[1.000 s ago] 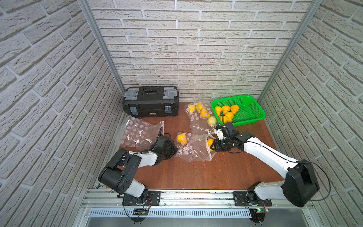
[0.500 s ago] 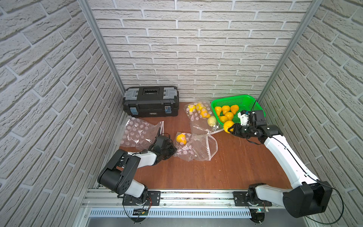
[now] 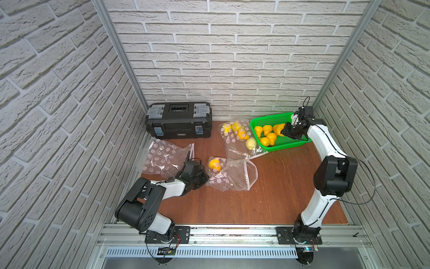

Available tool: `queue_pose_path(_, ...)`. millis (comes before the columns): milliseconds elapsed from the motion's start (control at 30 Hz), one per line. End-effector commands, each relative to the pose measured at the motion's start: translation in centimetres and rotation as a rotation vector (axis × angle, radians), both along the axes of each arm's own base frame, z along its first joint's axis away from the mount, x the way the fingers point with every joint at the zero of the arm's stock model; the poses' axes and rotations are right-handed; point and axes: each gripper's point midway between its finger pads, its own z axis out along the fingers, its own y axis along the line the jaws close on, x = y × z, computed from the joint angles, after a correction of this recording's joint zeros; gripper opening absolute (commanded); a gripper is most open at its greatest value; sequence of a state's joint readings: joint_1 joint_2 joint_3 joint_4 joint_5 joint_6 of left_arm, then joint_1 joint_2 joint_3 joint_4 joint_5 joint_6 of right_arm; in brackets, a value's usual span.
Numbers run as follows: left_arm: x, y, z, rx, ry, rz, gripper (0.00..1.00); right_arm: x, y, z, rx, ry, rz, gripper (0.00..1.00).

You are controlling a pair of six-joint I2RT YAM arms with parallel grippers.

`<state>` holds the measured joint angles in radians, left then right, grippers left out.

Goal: Open the zip-top bag and take out the pear
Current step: Place the pear in the basket.

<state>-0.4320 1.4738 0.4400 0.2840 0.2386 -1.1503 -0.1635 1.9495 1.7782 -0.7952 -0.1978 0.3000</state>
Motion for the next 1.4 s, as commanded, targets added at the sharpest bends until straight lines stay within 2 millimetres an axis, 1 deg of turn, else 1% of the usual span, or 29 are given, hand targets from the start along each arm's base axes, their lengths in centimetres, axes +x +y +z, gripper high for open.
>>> queue_pose_path(0, -2.4, 1.6, -2.9, 0.076, 0.122, 0.0, 0.0, 0.1, -0.1, -2.2, -0.018, 0.081, 0.031, 0.19)
queue_pose_path(100, -2.3, 1.6, -2.7, 0.075, 0.118, 0.0, 0.0, 0.1, -0.8, -4.1, -0.052, 0.131, 0.027, 0.2)
queue_pose_path(167, -2.3, 1.6, -2.4, 0.077, 0.113, 0.003, 0.0, -0.2, -1.1, -5.0, -0.065, 0.163, 0.027, 0.22)
queue_pose_path(233, -2.2, 1.7, -2.2, 0.08, 0.109, 0.005, 0.0, -0.4, -1.2, -5.4, -0.068, 0.176, 0.027, 0.28)
queue_pose_path(300, -2.2, 1.7, -1.9, 0.08, 0.102, 0.005, 0.05, -0.5, -1.2, -5.4, -0.072, 0.176, 0.024, 0.39)
queue_pose_path(367, -2.0, 1.6, -1.3, 0.079, 0.092, 0.0, 0.11, -0.7, -1.3, -4.9, -0.079, 0.17, 0.021, 0.5)
queue_pose_path(467, -1.9, 1.9, -0.4, 0.095, 0.077, -0.002, 0.18, -1.0, -1.4, -3.7, -0.092, 0.152, 0.02, 0.58)
queue_pose_path(600, -1.6, 2.4, 1.4, 0.121, 0.047, -0.002, 0.23, -1.6, -1.4, -1.5, -0.104, 0.122, 0.019, 0.6)
queue_pose_path(633, -1.5, 2.6, 2.0, 0.129, 0.036, -0.002, 0.24, -1.8, -1.3, -1.3, -0.104, 0.122, 0.019, 0.6)
queue_pose_path(667, -1.4, 2.9, 2.5, 0.14, 0.027, -0.002, 0.24, -2.2, -1.0, 0.3, -0.104, 0.091, 0.019, 0.6)
queue_pose_path(733, -1.1, 3.5, 3.7, 0.164, 0.006, 0.0, 0.26, -3.0, -0.4, 1.4, -0.099, 0.073, 0.027, 0.59)
queue_pose_path(800, -0.8, 4.0, 4.9, 0.189, -0.014, -0.002, 0.28, -3.9, 0.8, 2.6, -0.08, 0.048, 0.046, 0.57)
queue_pose_path(867, -0.3, 4.5, 6.1, 0.211, -0.037, -0.005, 0.31, -5.1, 2.5, 3.7, -0.052, 0.025, 0.079, 0.55)
queue_pose_path(1033, 1.7, 5.2, 8.0, 0.226, -0.072, -0.006, 0.45, -8.7, 6.9, 4.9, 0.031, -0.002, 0.176, 0.5)
queue_pose_path(1133, 3.4, 5.0, 8.4, 0.227, -0.085, -0.024, 0.51, -11.3, 10.0, 4.8, 0.106, -0.003, 0.242, 0.46)
queue_pose_path(1200, 4.7, 4.6, 8.5, 0.23, -0.09, -0.044, 0.53, -13.0, 12.3, 4.4, 0.158, 0.005, 0.285, 0.43)
queue_pose_path(1267, 6.0, 4.0, 8.2, 0.223, -0.082, -0.065, 0.55, -14.8, 14.7, 3.7, 0.197, 0.025, 0.339, 0.41)
queue_pose_path(1367, 7.9, 3.3, 7.9, 0.203, -0.083, -0.08, 0.56, -17.2, 17.3, 2.3, 0.231, 0.064, 0.389, 0.38)
